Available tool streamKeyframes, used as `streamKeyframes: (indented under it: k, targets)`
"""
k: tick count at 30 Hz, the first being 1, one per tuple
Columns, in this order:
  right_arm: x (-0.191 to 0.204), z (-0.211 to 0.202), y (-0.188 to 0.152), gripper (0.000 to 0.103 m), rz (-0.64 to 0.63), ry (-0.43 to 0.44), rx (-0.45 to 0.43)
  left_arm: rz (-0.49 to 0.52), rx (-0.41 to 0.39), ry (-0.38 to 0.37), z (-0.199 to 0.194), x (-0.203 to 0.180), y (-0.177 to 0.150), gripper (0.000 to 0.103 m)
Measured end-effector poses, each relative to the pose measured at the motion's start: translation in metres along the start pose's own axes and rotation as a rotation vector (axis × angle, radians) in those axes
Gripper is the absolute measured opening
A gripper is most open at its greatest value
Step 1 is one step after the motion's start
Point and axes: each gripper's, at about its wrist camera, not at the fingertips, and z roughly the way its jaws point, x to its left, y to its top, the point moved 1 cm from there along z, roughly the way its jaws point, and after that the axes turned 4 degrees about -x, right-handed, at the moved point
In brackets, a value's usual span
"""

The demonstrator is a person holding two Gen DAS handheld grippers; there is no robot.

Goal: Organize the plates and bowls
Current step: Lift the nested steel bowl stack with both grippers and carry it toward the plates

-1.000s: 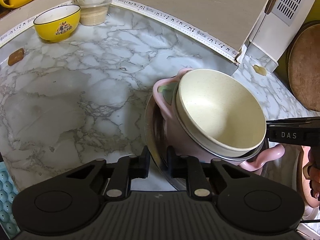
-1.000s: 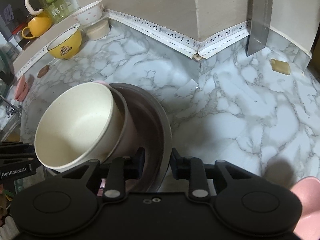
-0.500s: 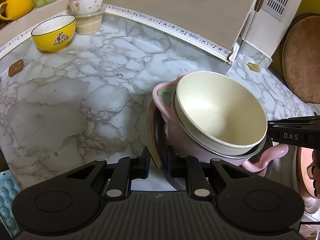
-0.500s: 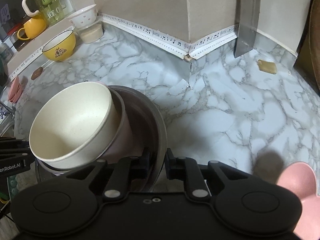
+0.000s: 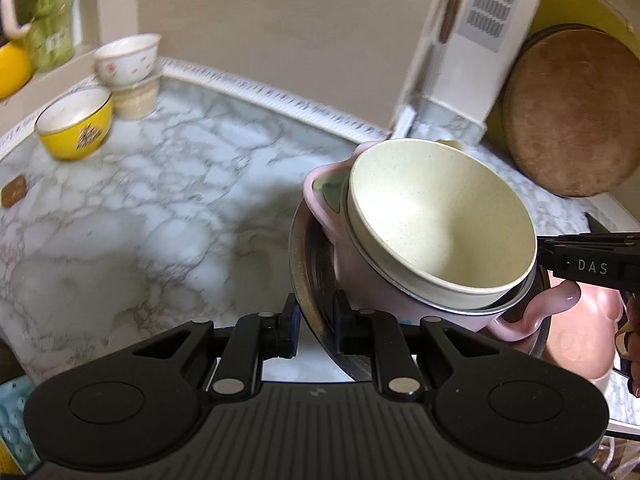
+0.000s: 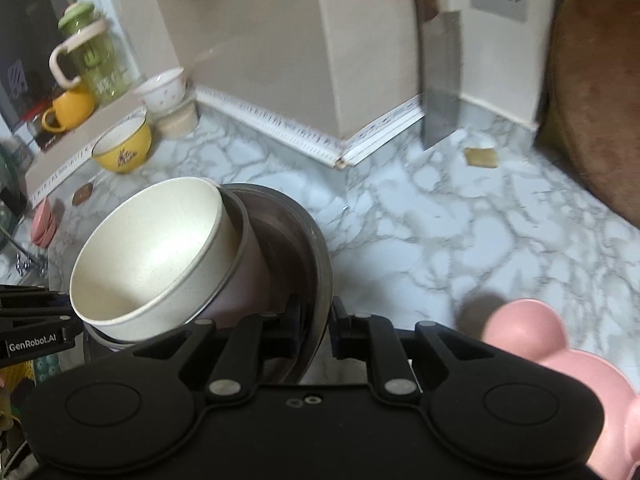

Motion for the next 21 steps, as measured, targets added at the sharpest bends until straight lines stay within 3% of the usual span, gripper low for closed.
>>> streamKeyframes:
  k: [10, 21]
  targets:
    - [-0.038, -0.056, -0.008, 0.016, 0.100, -0.108, -0.078, 0.131, -0.023, -0.113, -0.005, -0.062, 0.019, 0.015]
    - [-0.103, -0.113, -0.042, 0.016, 0.236, -0.244, -0.135, 0.277, -0.022, -0.240, 0.007, -0.145, 0.023, 0.015]
